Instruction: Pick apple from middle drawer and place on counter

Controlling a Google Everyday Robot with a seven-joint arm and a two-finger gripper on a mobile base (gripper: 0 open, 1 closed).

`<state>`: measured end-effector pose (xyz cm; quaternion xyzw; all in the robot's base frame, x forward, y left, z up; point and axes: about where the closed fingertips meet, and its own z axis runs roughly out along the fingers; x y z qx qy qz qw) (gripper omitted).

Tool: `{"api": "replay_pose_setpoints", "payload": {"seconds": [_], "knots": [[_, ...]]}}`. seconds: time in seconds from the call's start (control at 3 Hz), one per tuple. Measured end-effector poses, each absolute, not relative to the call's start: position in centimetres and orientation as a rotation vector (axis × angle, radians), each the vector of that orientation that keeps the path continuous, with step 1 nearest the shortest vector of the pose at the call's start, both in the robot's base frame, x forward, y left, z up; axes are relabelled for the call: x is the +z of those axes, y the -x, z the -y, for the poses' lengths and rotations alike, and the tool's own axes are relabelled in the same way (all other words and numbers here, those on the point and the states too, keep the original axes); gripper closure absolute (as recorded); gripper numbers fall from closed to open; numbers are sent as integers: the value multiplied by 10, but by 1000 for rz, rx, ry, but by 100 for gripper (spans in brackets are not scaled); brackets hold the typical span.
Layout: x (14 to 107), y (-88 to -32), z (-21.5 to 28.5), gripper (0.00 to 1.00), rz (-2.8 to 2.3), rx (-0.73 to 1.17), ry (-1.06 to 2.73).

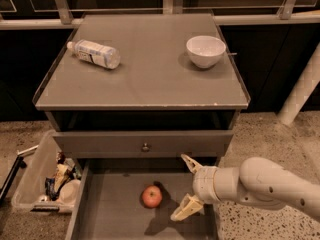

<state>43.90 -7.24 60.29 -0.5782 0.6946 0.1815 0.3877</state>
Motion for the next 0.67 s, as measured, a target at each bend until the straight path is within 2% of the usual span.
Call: {"api": "replay_pose_setpoints", "payload": {"seconds": [0.67], "knots": [[539, -431, 39, 0, -1778, 437, 1525]]}}
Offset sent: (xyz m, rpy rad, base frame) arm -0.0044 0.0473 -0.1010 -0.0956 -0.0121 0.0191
